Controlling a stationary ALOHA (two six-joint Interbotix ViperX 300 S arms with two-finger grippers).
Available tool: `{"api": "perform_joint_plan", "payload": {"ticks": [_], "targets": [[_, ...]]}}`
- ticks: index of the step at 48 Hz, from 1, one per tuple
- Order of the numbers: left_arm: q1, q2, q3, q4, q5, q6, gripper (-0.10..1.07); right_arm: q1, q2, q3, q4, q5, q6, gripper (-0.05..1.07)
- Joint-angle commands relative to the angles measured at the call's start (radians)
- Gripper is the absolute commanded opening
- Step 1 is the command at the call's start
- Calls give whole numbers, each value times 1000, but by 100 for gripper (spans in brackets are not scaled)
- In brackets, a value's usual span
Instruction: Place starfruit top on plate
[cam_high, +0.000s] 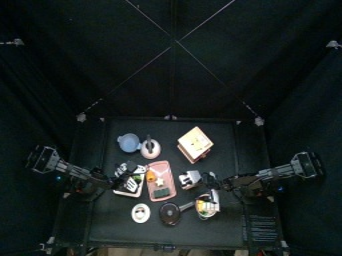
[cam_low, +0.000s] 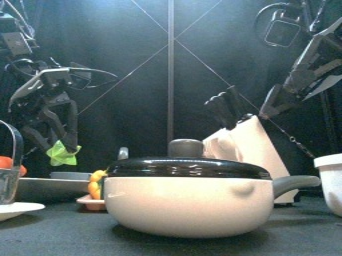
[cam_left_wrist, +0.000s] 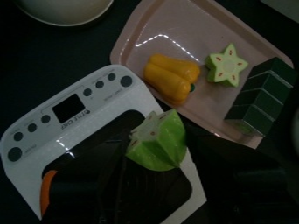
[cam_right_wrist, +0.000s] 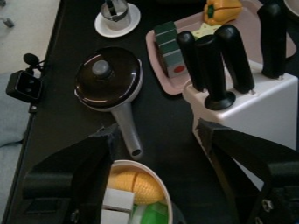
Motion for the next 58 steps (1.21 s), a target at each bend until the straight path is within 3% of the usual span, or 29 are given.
{"api": "perform_joint_plan", "payload": {"ticks": [1, 12, 28, 39, 58], "targets": [[0, -8, -26, 37, -3, -3, 75, 0, -8, -21, 2, -6, 0, 100], [23, 37, -87, 221, -15, -17, 75, 0, -8, -21, -2, -6, 0, 100], [97, 261, -238, 468, -11, -72, 76, 0, -8, -20, -2, -6, 0, 100], [127, 394, -327, 497, -26, -60, 76, 0, -9, -20, 0, -6, 0, 100], [150, 428, -333, 488, -28, -61, 100, 0, -9, -21, -2, -6, 0, 100]]}}
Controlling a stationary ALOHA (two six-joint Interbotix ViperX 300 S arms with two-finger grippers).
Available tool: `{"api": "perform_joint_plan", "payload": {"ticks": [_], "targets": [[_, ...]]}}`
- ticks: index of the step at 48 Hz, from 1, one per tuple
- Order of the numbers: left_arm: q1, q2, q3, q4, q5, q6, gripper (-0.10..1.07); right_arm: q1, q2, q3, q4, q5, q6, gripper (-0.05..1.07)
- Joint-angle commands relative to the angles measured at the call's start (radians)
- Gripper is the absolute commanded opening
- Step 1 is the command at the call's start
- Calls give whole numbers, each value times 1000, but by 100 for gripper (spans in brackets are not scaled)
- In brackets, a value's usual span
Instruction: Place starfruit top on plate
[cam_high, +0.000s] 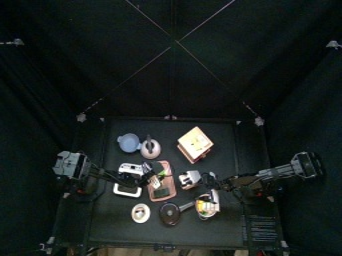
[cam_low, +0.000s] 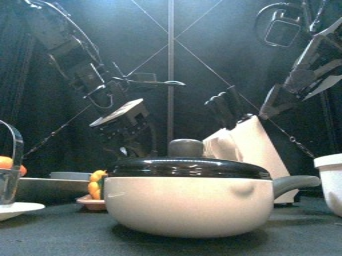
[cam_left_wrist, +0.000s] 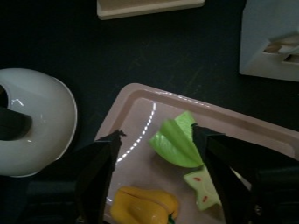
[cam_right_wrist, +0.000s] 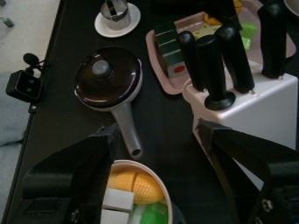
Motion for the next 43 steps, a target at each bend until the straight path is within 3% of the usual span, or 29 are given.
{"api": "perform_joint_plan", "payload": {"ticks": [1, 43], "targets": [[5, -12, -17, -6, 0, -3, 100, 0, -6, -21, 0, -6, 2, 100], [-25, -133, 52, -29, 6, 6, 100, 9, -6, -61, 37, -6, 5, 100]]}}
